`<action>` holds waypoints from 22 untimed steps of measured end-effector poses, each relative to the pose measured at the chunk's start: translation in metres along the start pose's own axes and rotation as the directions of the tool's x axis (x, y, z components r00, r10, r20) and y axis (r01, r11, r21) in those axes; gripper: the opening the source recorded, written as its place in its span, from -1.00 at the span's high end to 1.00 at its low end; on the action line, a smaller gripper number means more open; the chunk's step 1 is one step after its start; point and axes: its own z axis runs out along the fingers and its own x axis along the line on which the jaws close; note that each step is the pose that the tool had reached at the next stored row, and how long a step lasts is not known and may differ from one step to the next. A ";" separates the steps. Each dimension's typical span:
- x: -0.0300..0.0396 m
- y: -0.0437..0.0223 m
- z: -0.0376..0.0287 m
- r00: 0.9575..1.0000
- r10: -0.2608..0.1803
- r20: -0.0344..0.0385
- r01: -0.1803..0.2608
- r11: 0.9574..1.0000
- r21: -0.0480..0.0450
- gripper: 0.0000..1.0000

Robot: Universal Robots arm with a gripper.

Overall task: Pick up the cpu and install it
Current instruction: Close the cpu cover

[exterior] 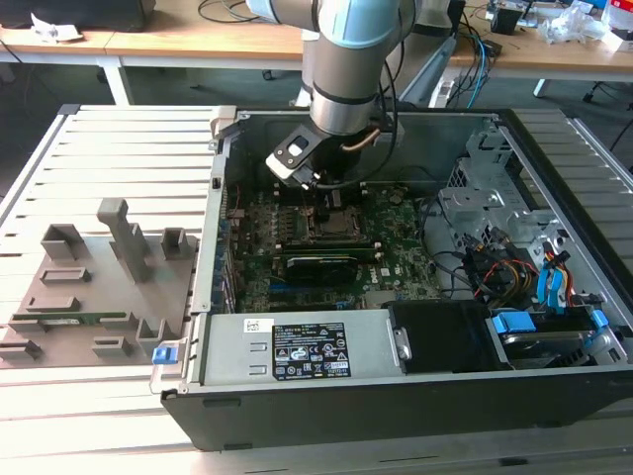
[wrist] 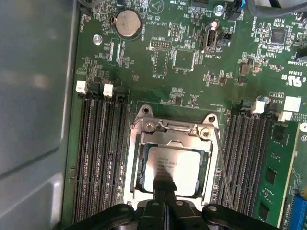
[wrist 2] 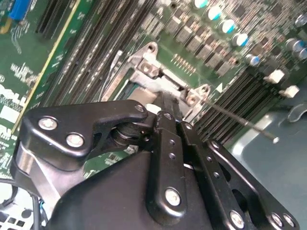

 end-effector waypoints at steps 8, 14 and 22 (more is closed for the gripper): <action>-0.0021 0.0196 -0.0290 1.000 0.000 -0.001 0.000 1.000 -0.001 0.79; -0.0019 0.0180 -0.0549 1.000 0.000 -0.001 0.000 1.000 -0.001 0.79; -0.0019 0.0179 -0.0555 1.000 0.000 -0.001 0.000 1.000 -0.001 0.79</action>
